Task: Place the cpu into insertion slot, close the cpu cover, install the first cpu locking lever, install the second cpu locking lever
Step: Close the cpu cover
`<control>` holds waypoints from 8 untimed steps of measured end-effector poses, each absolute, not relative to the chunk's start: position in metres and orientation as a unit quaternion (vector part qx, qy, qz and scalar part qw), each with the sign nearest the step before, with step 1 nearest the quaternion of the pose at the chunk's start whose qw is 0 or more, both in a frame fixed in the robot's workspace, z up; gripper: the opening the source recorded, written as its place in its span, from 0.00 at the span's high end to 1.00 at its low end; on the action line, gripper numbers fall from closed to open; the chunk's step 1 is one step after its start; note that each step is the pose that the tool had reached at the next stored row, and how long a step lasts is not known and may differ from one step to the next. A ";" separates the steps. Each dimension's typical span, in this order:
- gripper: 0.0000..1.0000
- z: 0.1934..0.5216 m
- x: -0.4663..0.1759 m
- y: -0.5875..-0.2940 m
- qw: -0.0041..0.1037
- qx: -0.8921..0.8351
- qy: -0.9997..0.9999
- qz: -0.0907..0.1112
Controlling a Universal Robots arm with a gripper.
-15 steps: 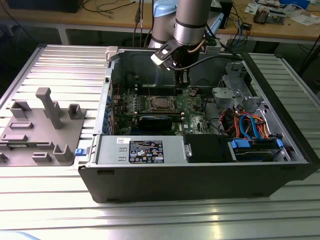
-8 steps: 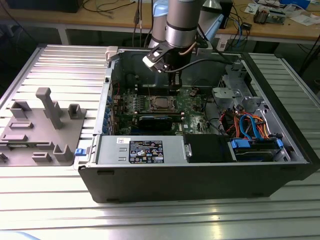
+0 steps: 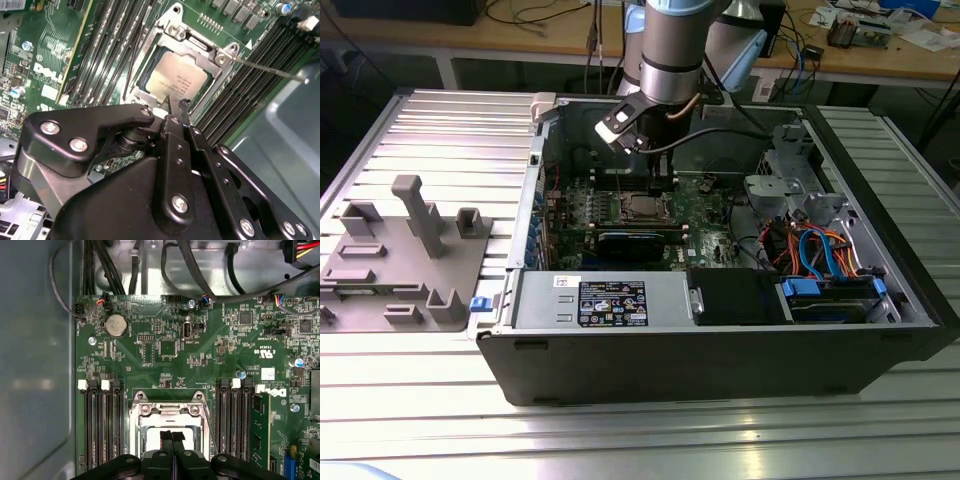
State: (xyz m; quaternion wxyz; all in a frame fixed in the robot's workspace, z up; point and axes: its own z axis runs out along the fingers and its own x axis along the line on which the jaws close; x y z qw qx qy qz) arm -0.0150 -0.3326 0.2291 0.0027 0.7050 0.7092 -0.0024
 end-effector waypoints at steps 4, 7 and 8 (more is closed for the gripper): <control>0.89 0.228 -0.022 -0.333 0.003 0.705 0.709 -0.002; 0.89 0.228 -0.025 -0.332 0.003 0.705 0.709 -0.002; 0.89 0.228 -0.025 -0.332 0.003 0.705 0.709 -0.002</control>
